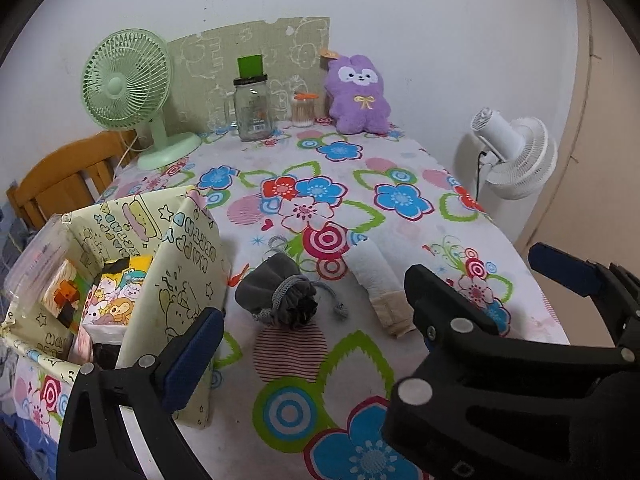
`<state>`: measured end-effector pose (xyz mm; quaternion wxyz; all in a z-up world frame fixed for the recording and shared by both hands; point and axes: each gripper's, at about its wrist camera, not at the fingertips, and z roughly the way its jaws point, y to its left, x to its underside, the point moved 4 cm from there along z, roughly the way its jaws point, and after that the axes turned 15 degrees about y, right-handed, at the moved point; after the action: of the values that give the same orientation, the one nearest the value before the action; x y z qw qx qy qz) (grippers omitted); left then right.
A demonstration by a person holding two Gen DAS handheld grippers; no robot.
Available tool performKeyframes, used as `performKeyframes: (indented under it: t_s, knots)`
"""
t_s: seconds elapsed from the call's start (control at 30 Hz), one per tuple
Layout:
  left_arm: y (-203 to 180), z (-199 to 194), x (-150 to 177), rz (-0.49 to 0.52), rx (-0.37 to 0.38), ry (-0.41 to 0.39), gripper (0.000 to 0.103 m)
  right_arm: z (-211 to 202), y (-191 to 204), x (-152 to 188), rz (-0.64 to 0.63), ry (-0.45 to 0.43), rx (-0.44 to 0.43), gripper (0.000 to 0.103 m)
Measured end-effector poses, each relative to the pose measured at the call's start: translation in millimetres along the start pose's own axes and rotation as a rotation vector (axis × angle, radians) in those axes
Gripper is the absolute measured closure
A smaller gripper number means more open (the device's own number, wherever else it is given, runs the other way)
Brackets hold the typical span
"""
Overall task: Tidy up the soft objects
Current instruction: 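Move the left gripper toward the grey pouch while the right approaches the white rolled cloth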
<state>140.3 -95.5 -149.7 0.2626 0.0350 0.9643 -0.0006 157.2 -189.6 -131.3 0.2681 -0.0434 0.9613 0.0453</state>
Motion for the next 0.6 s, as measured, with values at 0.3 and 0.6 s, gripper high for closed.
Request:
performKeyframes:
  t_s: [0.3, 0.6]
  knots:
    - [0.7, 0.7, -2.3, -0.019, -0.001, 0.016, 0.003, 6.1, -5.7, -5.0, 0.011, 0.009, -0.029, 0.005]
    - [-7.8, 11.9, 0.5, -0.03, 0.011, 0.051, 0.01, 12.4, -7.1, -4.1, -0.023, 0.018, -0.019, 0.005]
